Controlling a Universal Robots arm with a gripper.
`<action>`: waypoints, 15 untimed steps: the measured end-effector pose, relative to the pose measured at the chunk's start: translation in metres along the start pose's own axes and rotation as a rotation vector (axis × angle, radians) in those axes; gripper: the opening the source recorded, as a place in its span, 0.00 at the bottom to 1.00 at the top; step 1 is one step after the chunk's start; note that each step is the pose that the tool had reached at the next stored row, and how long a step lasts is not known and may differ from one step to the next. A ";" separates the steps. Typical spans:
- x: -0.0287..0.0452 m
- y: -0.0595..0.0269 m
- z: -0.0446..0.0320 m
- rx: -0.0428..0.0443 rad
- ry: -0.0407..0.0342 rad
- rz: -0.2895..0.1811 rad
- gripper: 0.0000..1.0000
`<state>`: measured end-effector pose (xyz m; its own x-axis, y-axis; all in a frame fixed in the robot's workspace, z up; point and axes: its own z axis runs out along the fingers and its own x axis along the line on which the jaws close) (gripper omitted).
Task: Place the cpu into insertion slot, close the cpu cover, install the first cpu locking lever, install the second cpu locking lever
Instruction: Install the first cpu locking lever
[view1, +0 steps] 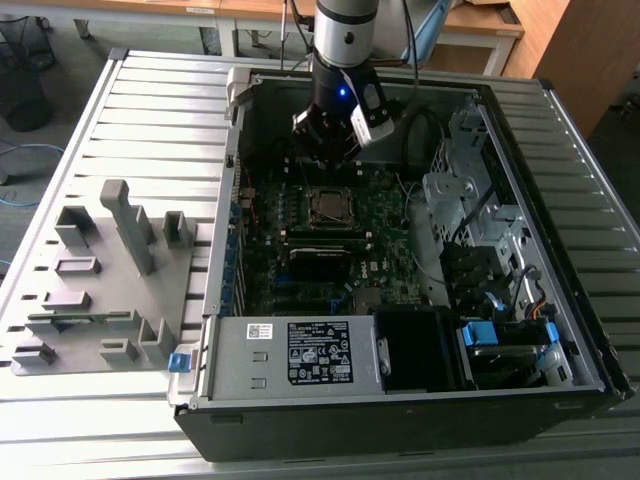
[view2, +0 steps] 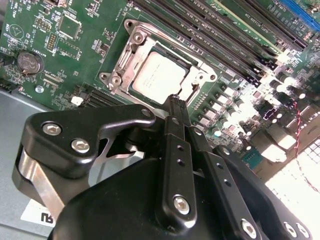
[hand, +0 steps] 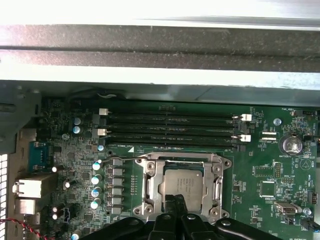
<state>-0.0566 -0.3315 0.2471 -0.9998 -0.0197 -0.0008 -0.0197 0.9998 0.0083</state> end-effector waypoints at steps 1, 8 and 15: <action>0.0006 0.0000 0.0000 -0.0001 0.0000 0.000 0.10; 0.0029 0.0001 0.0000 0.0000 0.0000 0.000 0.10; 0.0031 0.0001 -0.0012 0.0000 0.0000 0.000 0.10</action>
<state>-0.0596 -0.3315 0.2483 -0.9998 -0.0197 -0.0008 -0.0197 0.9998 0.0083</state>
